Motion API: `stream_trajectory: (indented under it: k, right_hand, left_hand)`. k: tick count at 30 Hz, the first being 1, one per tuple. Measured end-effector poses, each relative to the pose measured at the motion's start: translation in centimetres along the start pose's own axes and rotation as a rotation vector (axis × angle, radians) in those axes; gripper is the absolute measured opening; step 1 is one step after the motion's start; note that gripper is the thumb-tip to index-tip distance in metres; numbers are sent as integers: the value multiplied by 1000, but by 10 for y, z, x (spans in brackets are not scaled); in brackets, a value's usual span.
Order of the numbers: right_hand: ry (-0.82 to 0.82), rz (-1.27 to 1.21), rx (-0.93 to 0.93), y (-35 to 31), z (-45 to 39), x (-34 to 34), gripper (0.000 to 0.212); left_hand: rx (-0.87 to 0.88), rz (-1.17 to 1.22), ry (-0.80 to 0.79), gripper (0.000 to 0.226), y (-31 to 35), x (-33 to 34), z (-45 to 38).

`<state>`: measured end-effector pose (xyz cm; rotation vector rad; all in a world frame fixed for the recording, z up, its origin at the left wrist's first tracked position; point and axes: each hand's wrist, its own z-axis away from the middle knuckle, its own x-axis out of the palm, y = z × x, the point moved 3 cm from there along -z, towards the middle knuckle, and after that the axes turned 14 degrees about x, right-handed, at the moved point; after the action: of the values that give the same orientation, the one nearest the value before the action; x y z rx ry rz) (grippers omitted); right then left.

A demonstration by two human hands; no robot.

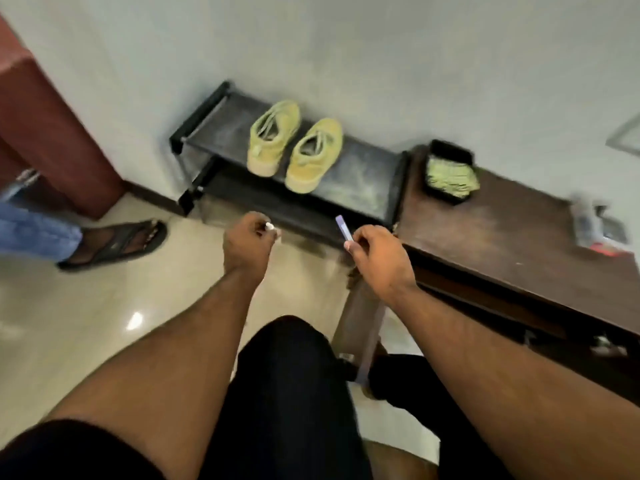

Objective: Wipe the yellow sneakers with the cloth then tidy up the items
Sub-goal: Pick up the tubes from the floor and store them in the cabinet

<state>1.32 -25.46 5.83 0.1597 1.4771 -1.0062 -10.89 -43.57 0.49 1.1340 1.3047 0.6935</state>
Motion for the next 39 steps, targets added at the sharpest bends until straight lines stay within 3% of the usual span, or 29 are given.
stream_trajectory:
  k: [5, 8, 11, 16, 24, 28, 30, 35, 39]
  right_hand:
    - [0, -320, 290, 94, 45, -94, 18]
    - [-68, -437, 415, 159, 59, -116, 14]
    - [-129, -482, 531, 228, 62, -111, 14]
    - [-221, -684, 735, 314, 41, -62, 13]
    - [-188, -1092, 935, 352, -42, 30, 15]
    - [-177, -1208, 959, 346, -75, 58, 19]
    - [-141, -1253, 980, 345, -87, 67, 20]
    - [-79, -1312, 991, 349, -100, 81, 20]
    - [-29, -1324, 999, 347, -103, 86, 17]
  left_hand:
    - [270, 40, -179, 15, 135, 69, 41]
    - [277, 62, -364, 15, 166, 140, 94]
    - [189, 105, -448, 17, 152, 209, 142]
    - [0, 12, -358, 23, 91, 284, 169]
    - [3, -247, -414, 25, 21, 362, 101]
    - [126, -477, -494, 23, 8, 393, 74]
    - [148, -580, -532, 33, 3, 404, 67]
    - [149, -561, -625, 33, -5, 411, 64]
    - [159, -605, -586, 34, 1, 414, 63]
